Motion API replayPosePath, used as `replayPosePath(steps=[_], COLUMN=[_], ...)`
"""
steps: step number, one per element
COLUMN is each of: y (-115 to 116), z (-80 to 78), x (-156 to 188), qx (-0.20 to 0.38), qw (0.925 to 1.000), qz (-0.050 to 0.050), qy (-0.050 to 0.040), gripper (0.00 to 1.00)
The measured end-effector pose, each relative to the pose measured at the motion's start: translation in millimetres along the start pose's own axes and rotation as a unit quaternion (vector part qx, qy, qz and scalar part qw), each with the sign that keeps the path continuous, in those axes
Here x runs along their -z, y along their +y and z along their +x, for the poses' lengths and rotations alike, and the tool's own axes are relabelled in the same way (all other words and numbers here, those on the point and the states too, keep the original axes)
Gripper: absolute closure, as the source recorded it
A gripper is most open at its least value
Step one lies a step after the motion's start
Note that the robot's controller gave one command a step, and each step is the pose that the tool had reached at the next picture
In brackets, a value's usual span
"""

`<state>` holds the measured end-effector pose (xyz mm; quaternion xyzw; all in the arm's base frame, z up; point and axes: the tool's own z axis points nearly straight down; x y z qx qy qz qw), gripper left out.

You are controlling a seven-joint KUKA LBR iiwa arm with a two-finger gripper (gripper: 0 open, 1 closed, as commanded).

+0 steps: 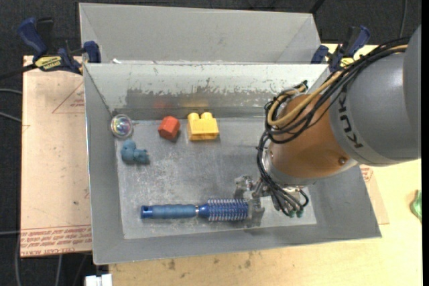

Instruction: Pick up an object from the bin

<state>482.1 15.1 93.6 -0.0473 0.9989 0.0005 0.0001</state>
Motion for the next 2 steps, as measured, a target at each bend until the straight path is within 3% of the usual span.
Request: replayPosePath(steps=[1, 2], y=[25, 13], z=[-30.7, -53.2], x=[-24, 160], qx=[-0.04, -0.065], qw=[0.9992, 0.9979], qz=[0.0, 0.0], qy=[-0.0016, -0.005], gripper=[1.0, 1.0])
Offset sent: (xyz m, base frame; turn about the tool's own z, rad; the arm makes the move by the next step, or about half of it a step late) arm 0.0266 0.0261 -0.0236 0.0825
